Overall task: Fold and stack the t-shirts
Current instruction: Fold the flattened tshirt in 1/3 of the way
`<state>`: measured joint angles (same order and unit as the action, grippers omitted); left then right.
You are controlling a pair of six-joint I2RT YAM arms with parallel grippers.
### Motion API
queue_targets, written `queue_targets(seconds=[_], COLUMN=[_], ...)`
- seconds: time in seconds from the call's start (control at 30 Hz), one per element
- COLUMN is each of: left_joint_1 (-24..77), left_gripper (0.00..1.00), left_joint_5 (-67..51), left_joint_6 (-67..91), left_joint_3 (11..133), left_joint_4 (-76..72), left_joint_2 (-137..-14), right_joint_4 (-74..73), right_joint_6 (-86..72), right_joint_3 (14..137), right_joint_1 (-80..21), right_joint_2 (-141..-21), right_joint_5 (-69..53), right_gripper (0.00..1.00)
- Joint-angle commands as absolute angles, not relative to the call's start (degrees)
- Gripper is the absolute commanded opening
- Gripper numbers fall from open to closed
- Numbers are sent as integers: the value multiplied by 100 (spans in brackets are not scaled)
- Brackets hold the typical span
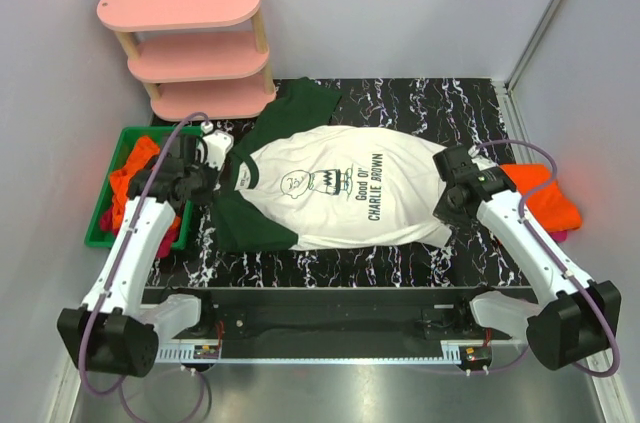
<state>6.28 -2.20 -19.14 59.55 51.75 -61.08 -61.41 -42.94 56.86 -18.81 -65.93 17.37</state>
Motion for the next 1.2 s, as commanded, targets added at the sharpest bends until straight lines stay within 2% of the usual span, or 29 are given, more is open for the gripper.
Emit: queue_targets(seconds=[0.0, 0.57, 1.17], left_joint_1=[370, 114, 123], left_gripper=[0, 0, 0], left_joint_5=[-18, 334, 272], left_joint_6=[-1749, -1608, -1345], left_joint_3=[6258, 6644, 7567], left_joint_4=[4369, 3648, 3076], left_joint_2=[-6371, -7224, -8824], right_joint_4=[-5968, -5784, -4544], right_joint_6=[-4561, -4632, -4219], right_joint_3=[5537, 5458, 6002], right_joint_1=[-1907, -1644, -1529], right_joint_2=[-6408, -6635, -8411], right_joint_5=[2416, 3138, 3199], right_gripper=[0, 0, 0])
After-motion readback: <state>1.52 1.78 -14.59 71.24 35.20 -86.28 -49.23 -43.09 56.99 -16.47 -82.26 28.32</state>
